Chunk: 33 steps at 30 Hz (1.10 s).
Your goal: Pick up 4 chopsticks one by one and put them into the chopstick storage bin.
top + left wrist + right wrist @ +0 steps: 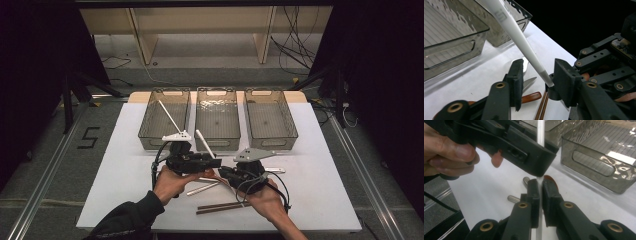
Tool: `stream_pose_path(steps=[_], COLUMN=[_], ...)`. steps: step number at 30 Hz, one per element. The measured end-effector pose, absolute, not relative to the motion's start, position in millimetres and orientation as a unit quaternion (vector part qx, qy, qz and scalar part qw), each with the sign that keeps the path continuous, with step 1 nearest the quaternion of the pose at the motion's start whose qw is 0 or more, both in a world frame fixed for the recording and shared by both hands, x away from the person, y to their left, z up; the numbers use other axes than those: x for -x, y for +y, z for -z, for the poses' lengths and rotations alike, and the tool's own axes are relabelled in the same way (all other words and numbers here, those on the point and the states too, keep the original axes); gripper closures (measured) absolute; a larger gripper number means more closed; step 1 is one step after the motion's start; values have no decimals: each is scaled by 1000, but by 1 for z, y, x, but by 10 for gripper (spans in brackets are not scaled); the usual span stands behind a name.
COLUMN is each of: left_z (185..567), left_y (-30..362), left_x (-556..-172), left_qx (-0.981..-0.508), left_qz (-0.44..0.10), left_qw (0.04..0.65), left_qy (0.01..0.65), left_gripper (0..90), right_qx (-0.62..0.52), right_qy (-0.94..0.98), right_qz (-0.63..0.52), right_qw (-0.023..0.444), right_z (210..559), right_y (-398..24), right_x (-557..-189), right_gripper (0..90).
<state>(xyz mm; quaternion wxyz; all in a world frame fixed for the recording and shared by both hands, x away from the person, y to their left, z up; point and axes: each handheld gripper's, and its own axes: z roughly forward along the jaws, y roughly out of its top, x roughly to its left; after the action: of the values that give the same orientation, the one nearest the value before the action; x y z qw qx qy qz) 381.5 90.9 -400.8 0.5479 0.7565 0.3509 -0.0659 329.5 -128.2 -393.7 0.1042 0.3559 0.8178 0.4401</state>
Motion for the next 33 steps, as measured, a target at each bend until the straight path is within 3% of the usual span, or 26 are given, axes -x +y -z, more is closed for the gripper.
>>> stream_pose_path(steps=[23, 29, 33], left_z=[398, 392, 387], left_y=[92, 92, 102], left_x=[-384, -382, -388], left_qx=[-746, -748, -742], left_qz=[116, 114, 103], left_qw=[556, 555, 558], left_qy=[347, 346, 357], left_gripper=[801, 832, 833], right_qx=[-349, -348, -349], right_qy=[816, 812, 812], right_qz=[-448, -456, -457], right_qw=[109, 105, 100], right_z=[394, 394, 393], right_y=[-128, -130, -133], right_x=[-328, -328, -328], right_gripper=[849, 824, 749])
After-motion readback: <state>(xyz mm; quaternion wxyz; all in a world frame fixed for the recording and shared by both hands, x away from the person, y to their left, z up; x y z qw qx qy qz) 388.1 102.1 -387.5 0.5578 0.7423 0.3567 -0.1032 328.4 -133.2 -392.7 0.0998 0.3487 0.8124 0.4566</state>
